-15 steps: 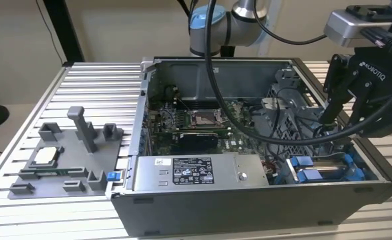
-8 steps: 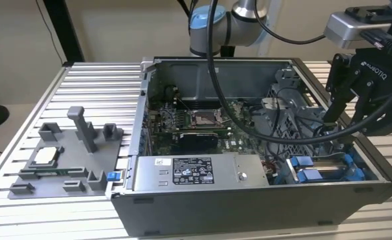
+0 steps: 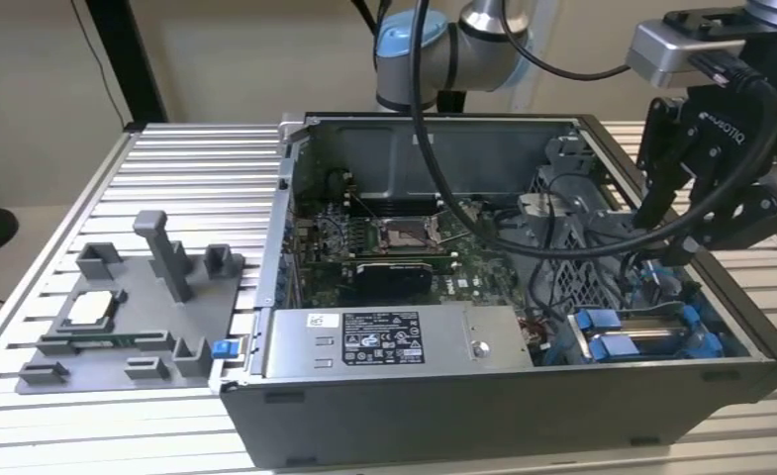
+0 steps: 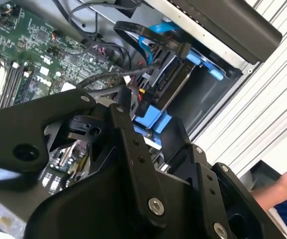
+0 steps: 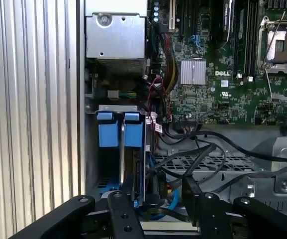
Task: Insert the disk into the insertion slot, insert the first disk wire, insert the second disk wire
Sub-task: 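Insert the disk into the insertion slot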
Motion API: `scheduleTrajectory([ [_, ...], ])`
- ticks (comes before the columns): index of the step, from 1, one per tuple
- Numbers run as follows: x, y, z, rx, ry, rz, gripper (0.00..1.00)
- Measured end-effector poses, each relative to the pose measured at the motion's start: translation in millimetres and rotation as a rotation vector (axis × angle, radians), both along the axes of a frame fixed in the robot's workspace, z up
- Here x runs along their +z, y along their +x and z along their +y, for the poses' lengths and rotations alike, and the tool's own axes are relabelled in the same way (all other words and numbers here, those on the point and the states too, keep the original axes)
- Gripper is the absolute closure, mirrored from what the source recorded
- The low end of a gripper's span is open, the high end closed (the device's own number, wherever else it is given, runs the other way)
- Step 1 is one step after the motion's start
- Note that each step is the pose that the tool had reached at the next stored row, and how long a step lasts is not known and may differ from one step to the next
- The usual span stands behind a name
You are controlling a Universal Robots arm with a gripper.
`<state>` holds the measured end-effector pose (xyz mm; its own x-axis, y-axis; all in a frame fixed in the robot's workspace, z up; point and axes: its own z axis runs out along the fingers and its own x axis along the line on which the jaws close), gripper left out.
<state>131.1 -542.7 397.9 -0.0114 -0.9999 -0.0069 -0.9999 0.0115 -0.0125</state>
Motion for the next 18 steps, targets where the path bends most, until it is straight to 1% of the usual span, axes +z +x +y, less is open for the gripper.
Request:
scheduleTrajectory([
  [3, -3.2, 1.5, 0.6, 0.000, -0.0002, 0.0000, 0.00],
  [7, -3.4, 3.9, 0.5, 0.002, -0.0003, 0.0005, 0.00],
  [18, -4.0, 4.2, -0.4, 0.002, 0.0000, 0.0006, 0.00],
])
